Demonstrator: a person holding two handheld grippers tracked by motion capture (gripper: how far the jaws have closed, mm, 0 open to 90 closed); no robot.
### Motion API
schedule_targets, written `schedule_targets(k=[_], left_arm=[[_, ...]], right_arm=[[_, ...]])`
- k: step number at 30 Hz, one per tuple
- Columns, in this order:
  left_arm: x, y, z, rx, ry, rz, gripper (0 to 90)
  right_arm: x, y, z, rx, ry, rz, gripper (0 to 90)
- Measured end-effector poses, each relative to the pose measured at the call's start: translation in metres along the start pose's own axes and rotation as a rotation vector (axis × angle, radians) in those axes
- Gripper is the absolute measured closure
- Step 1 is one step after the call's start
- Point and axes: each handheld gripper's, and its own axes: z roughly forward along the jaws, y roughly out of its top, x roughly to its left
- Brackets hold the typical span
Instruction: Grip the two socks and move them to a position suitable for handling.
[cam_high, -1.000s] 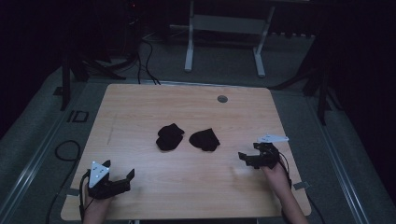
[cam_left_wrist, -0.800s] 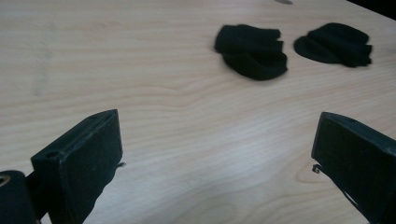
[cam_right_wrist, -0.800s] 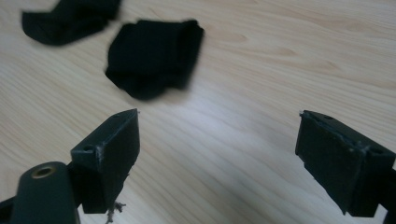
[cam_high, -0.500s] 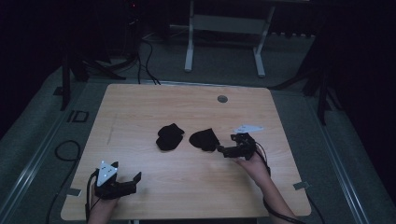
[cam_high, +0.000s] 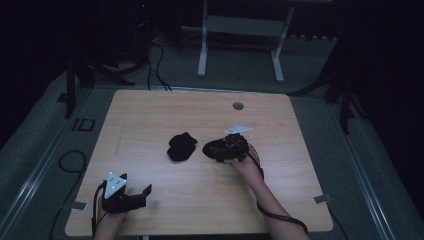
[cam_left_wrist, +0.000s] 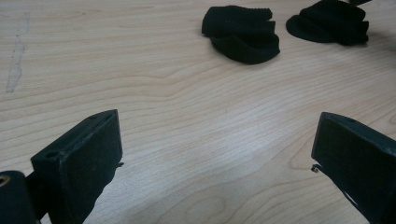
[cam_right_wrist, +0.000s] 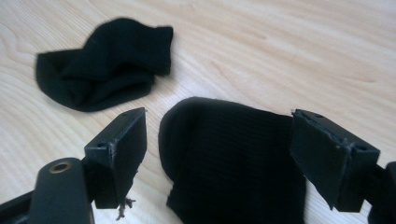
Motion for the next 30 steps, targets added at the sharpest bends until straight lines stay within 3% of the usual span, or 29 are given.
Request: schedule_targets(k=[3,6,8,11,12,14,18,24,30], left_arm=[[0.000,0.000,0.000,0.002,0.001,0.002,2.0],[0.002,0.000,0.000,-0.002,0.000,-0.010,2.0],[0.002,0.000,0.000,-0.002,0.000,-0.010,2.0],[0.001,0.000,0.000,0.000,-0.003,-0.009,2.0],[0.001,0.000,0.000,0.004,-0.003,-0.005,2.0],[0.001,0.000,0.000,0.005,-0.004,-0.004,2.0],[0.001,-0.001,0.001,0.005,-0.005,-0.008,2.0],[0.001,-0.001,0.001,0.007,-0.004,-0.008,2.0],[0.002,-0.001,0.000,0.006,-0.008,-0.013,2.0]], right_arm=[[0.001,-0.004,0.018,0.042,-0.031,0.007,23.2],[0.003,-0.011,0.028,0.076,-0.068,-0.018,26.5],[0.009,-0.013,0.029,0.075,-0.121,-0.068,30.2],[0.012,-0.014,0.029,0.068,-0.133,-0.062,32.9],[0.013,-0.015,0.028,0.061,-0.140,-0.054,41.0],[0.013,-0.015,0.027,0.060,-0.141,-0.053,47.5],[0.017,-0.017,0.025,0.047,-0.179,-0.099,70.5],[0.014,-0.014,0.021,0.051,-0.182,-0.070,78.0],[0.011,-0.008,-0.011,-0.006,-0.138,-0.034,78.2]])
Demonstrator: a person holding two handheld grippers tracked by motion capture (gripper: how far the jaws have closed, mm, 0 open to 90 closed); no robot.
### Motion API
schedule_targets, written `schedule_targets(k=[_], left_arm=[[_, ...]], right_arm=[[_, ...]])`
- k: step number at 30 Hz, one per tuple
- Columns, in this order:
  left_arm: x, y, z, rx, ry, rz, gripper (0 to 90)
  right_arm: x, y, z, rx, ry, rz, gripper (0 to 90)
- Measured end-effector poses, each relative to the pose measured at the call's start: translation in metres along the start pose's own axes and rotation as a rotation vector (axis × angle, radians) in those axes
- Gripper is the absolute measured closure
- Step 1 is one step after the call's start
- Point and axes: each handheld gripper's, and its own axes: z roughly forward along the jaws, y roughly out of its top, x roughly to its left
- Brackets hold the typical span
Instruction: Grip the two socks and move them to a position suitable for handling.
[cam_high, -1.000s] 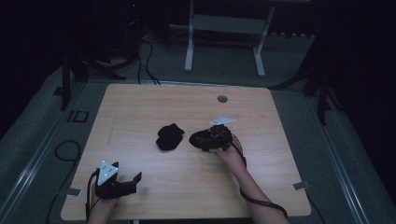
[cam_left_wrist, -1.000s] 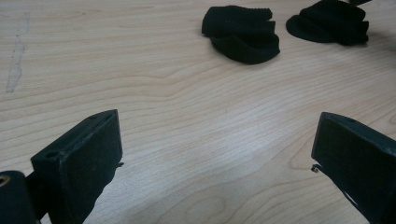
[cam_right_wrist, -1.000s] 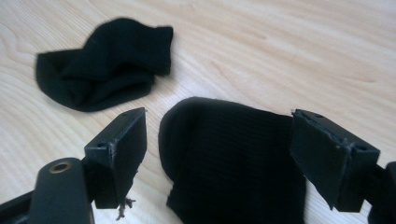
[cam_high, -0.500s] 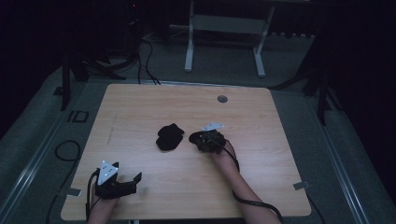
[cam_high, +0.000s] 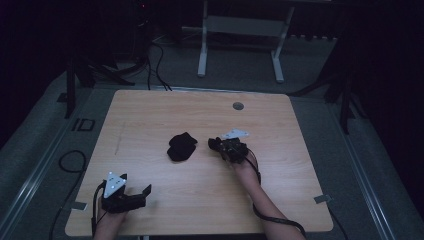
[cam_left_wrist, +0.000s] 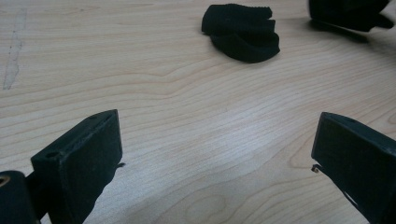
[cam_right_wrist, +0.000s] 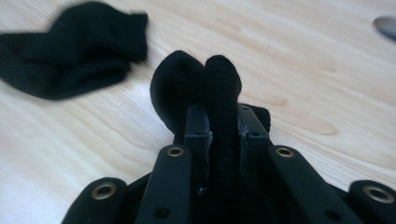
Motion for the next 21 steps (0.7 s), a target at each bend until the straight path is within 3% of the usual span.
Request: schedule_targets(k=[3,4,6,7,11,12,14,17,19,21], left_arm=[[-0.001,0.000,0.000,-0.001,-0.001,0.001,2.0],[-0.001,0.000,0.000,-0.002,-0.002,0.003,2.0],[-0.001,0.000,0.000,-0.002,-0.003,0.003,2.0],[-0.001,0.000,0.000,-0.002,-0.004,0.002,2.0],[-0.001,0.000,0.000,-0.003,-0.003,0.000,2.0],[-0.001,0.000,0.000,-0.003,-0.003,0.000,2.0],[-0.001,0.001,0.000,-0.004,-0.006,0.002,2.0],[-0.002,0.001,0.000,-0.004,-0.005,0.005,2.0],[-0.003,0.001,-0.001,-0.010,0.012,0.020,2.0],[-0.004,0.001,-0.001,-0.013,0.009,0.019,2.0]], right_arm=[[0.000,0.001,-0.015,-0.024,0.007,-0.003,78.2],[0.001,0.002,-0.031,-0.045,0.023,-0.003,78.2],[0.002,0.002,-0.039,-0.060,0.021,-0.011,78.2],[0.005,0.001,-0.055,-0.080,0.022,-0.011,78.2],[0.013,-0.007,-0.081,-0.110,0.047,-0.003,78.2],[0.013,-0.007,-0.081,-0.110,0.047,-0.003,78.2],[0.026,-0.019,-0.093,-0.100,0.070,-0.023,78.1],[0.033,-0.028,-0.097,-0.079,0.096,0.004,78.1],[0.044,-0.047,-0.100,-0.047,0.121,0.023,78.1],[0.048,-0.052,-0.100,-0.030,0.122,0.016,78.1]])
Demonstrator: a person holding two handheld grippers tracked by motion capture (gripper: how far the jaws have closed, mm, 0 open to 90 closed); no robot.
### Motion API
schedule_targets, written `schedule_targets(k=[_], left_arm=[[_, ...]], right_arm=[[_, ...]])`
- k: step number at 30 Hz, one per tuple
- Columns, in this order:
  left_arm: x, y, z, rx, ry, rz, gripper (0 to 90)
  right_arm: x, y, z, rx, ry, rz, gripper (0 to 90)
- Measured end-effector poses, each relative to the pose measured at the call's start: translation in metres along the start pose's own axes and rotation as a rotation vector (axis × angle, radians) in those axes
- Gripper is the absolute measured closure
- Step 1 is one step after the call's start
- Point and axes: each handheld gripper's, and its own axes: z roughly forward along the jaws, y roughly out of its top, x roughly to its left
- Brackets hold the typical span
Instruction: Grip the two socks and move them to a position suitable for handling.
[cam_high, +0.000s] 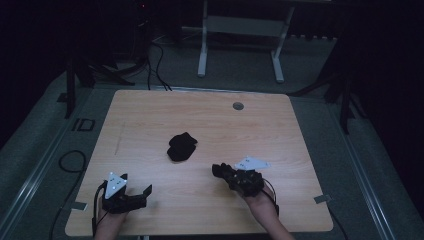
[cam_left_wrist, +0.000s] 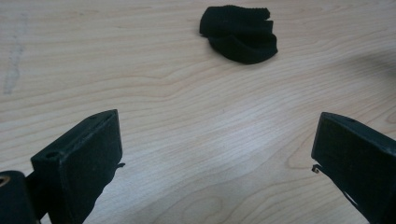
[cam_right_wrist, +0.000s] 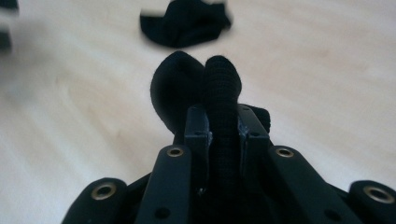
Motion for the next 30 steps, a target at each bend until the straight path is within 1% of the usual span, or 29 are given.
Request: schedule_targets(k=[1,3,4,5,6,8,9,12,13,14,15,16,17,18,19,20,21,23,24,26,27,29,30], left_arm=[[0.000,0.000,0.000,0.001,-0.004,0.001,2.0],[-0.001,0.000,0.001,0.004,-0.008,0.004,2.0],[-0.001,0.000,0.001,0.004,-0.012,0.004,2.0],[-0.002,0.000,0.001,0.003,-0.015,0.008,2.0],[-0.002,0.000,0.000,0.005,-0.016,0.012,2.0],[-0.004,0.000,0.001,0.002,-0.018,0.019,2.0],[-0.005,0.001,0.001,0.000,-0.019,0.020,2.0],[-0.006,0.001,0.001,0.003,-0.031,0.032,2.0],[-0.007,0.001,0.001,0.005,-0.037,0.034,2.0],[-0.008,0.001,0.002,0.008,-0.043,0.040,2.0],[-0.009,0.001,0.002,0.011,-0.054,0.043,2.0],[-0.010,0.001,0.003,0.013,-0.065,0.043,2.0],[-0.012,0.002,0.004,0.022,-0.083,0.046,2.0],[-0.013,0.002,0.005,0.029,-0.095,0.049,2.0],[-0.016,0.003,0.006,0.036,-0.110,0.053,2.0],[-0.020,0.003,0.008,0.047,-0.131,0.064,2.0],[-0.022,0.004,0.009,0.060,-0.150,0.064,2.0],[-0.031,0.006,0.013,0.082,-0.201,0.069,3.6],[-0.037,0.007,0.015,0.090,-0.225,0.076,7.6],[-0.049,0.010,0.019,0.096,-0.292,0.093,9.8],[-0.056,0.012,0.021,0.097,-0.329,0.112,10.1],[-0.069,0.015,0.026,0.104,-0.377,0.138,14.7],[-0.076,0.017,0.029,0.114,-0.403,0.151,14.7]], right_arm=[[0.008,-0.011,0.002,0.023,0.011,0.006,78.0],[0.010,-0.013,0.003,0.030,0.009,0.003,78.0],[0.013,-0.018,0.005,0.039,0.003,0.001,78.0],[0.015,-0.022,0.007,0.049,0.006,0.007,78.0],[0.017,-0.026,0.011,0.060,0.014,0.026,77.9],[0.020,-0.032,0.017,0.075,0.012,0.031,77.7],[0.021,-0.034,0.019,0.079,0.015,0.042,77.6],[0.024,-0.037,0.025,0.094,0.022,0.052,75.6],[0.025,-0.039,0.029,0.107,0.031,0.056,74.2],[0.027,-0.041,0.031,0.109,0.034,0.055,73.1],[0.029,-0.042,0.031,0.096,0.025,0.050,70.4],[0.031,-0.042,0.032,0.095,0.027,0.040,65.8],[0.033,-0.041,0.032,0.097,0.044,0.033,59.9],[0.034,-0.039,0.031,0.100,0.067,0.042,55.4],[0.034,-0.037,0.029,0.098,0.078,0.047,52.7],[0.034,-0.034,0.026,0.089,0.091,0.049,49.2],[0.034,-0.030,0.018,0.068,0.098,0.044,46.9],[0.031,-0.021,0.005,0.019,0.087,0.038,44.0],[0.027,-0.016,-0.003,-0.004,0.081,0.032,42.2],[0.018,-0.006,-0.015,-0.041,0.031,0.005,41.7],[0.011,-0.004,-0.019,-0.055,0.017,0.005,41.7],[-0.002,-0.002,-0.021,-0.041,0.020,0.020,43.1],[-0.007,-0.003,-0.021,-0.034,0.023,0.033,43.2]])
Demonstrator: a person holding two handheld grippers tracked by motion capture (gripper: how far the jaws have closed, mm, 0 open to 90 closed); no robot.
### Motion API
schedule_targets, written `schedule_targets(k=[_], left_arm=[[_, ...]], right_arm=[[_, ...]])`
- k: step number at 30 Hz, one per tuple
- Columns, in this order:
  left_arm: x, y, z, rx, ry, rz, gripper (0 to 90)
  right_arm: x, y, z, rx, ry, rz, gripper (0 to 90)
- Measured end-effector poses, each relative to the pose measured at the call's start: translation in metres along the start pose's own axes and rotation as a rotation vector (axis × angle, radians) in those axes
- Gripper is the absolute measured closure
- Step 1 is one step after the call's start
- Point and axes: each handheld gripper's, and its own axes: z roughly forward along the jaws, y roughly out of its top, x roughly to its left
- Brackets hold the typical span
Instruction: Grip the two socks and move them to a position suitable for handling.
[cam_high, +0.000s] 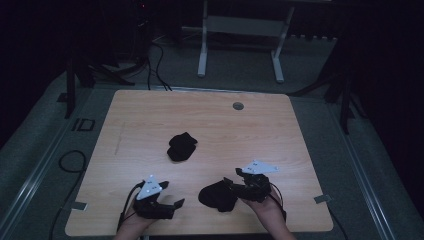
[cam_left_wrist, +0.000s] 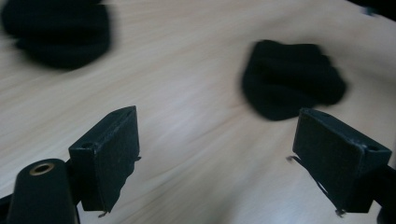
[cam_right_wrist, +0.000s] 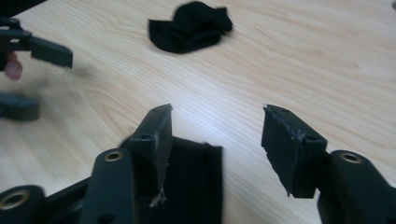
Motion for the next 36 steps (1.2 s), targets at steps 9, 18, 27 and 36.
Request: schedule_targets(k=[9,18,27,36], left_arm=[[-0.020,0.023,0.048,0.133,-0.106,0.058,26.5],[-0.018,0.028,0.068,0.191,-0.122,0.075,44.2],[-0.027,0.033,0.078,0.207,-0.113,0.120,71.7],[-0.026,0.041,0.065,0.192,-0.145,0.119,84.6]], right_arm=[[0.002,-0.030,0.026,0.148,0.059,-0.004,49.5],[0.000,-0.040,0.037,0.195,0.044,-0.031,65.9],[0.005,-0.044,0.039,0.184,0.029,-0.045,78.6],[0.001,-0.027,0.010,0.080,0.014,-0.020,83.6]])
